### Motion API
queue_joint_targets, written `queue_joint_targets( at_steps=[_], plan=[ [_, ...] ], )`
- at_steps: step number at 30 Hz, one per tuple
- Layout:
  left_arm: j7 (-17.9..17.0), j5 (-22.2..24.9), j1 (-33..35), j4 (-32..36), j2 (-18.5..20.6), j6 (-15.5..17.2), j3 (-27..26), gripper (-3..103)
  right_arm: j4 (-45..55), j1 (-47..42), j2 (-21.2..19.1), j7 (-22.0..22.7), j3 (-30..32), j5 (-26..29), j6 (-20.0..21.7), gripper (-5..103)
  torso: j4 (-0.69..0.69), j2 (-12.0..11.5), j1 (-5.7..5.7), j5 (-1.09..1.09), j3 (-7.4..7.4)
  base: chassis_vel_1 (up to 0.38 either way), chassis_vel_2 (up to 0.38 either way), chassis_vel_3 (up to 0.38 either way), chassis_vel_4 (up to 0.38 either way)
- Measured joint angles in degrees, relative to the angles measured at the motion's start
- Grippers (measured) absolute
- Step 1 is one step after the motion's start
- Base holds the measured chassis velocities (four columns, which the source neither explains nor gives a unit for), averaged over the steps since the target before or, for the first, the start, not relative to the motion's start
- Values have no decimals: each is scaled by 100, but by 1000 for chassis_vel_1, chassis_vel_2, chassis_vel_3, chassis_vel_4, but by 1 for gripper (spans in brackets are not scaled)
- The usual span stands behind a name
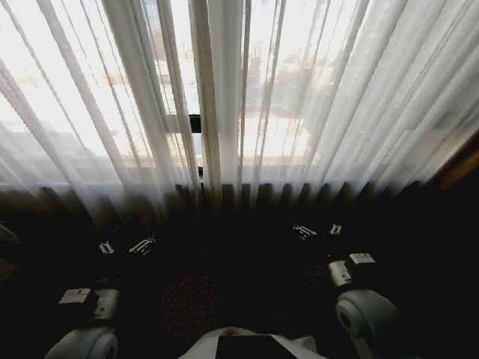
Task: Open the curtains by pulling them apart, changing their state from closed to fully open.
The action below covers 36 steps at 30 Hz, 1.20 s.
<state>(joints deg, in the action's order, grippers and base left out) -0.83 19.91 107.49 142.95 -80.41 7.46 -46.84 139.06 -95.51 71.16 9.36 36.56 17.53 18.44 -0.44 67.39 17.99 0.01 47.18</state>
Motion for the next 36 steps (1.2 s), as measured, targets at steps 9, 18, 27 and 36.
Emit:
queue_joint_targets(
  at_steps=[9, 18, 27, 36],
  plan=[
    [143, -22, 12, -12, -20, -23, 4, 100, -65, 2, -6, -5, -15, -107, -18, 100, 0, 0, 0, 0, 0, -91, 93, 75, -88],
    [172, -31, 21, -21, -26, -38, 8, 100, -98, 15, -2, -23, -29, -124, -37, 100, -1, -1, -1, 2, 1, -213, 315, 185, -296],
    [176, -40, 36, -70, -40, -92, 15, 100, -134, 16, -11, -57, -58, -178, -58, 100, 0, -2, 3, 2, 1, -219, 470, 248, -479],
    [182, -83, 64, -123, -47, -148, 21, 100, -183, 2, 3, -103, -118, -283, -156, 100, -1, -1, 2, 2, 1, -94, 480, 97, -480]
  ],
)
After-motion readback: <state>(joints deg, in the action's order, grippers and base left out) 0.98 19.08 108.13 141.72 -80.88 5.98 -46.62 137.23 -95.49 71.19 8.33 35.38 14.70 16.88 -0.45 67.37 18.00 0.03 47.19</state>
